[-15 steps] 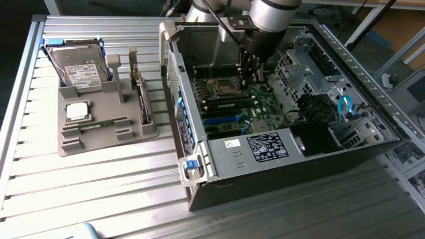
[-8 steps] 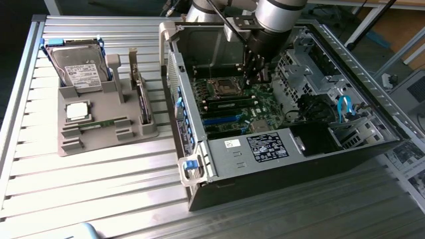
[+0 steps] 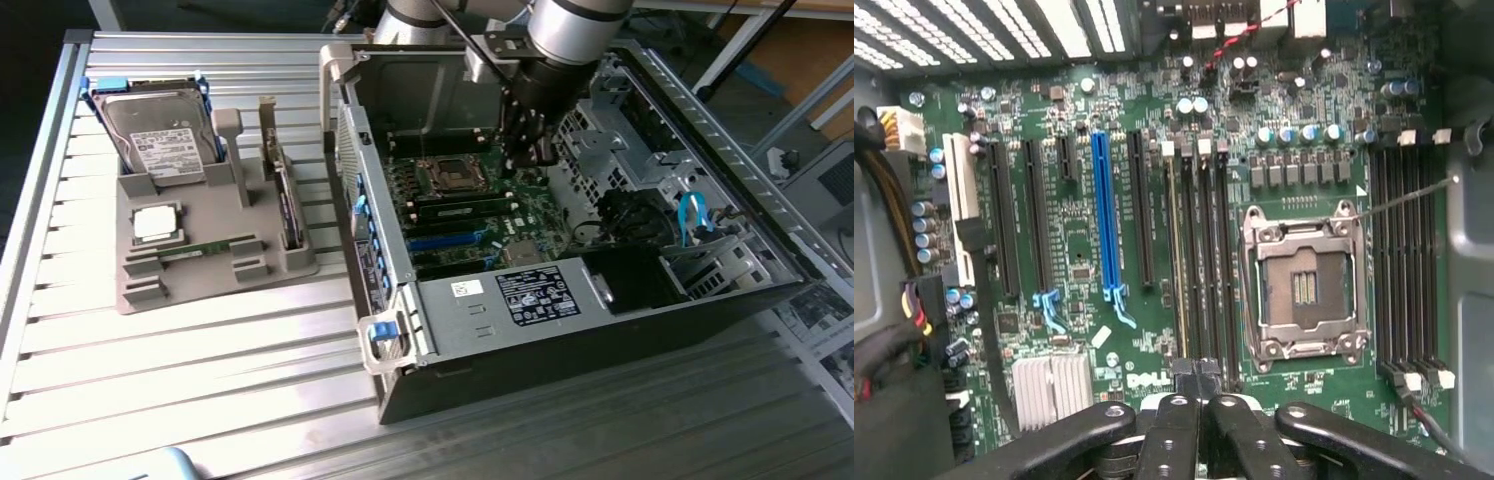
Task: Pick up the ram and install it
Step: 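Insert the ram into the slot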
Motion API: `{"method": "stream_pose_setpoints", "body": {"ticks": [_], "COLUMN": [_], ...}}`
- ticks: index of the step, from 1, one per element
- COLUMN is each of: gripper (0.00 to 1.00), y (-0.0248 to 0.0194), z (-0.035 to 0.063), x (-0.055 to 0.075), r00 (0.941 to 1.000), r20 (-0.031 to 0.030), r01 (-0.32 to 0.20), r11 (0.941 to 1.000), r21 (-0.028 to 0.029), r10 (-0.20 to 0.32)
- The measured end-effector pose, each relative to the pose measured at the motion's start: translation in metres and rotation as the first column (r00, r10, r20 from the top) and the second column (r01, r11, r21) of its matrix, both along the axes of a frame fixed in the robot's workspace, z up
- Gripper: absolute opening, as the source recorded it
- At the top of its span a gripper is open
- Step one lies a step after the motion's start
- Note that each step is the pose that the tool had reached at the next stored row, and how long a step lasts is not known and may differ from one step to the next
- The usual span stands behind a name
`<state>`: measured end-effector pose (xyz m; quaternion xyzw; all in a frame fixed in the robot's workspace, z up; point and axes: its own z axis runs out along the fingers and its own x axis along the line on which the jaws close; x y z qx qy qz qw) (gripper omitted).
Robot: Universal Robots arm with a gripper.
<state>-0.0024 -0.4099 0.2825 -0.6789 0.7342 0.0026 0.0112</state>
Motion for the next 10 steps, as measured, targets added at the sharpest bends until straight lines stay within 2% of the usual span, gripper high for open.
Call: {"method": "stream_pose_setpoints", "body": {"ticks": [10], "gripper": [0.11], "y": [0.0000], "z": [0.0000], "x": [0.016], "r00": [1.0000], "r20": [-0.0076], "r01": [0.000], "r11": [1.0000], "r21": [-0.0002], "r10": [0.000]}}
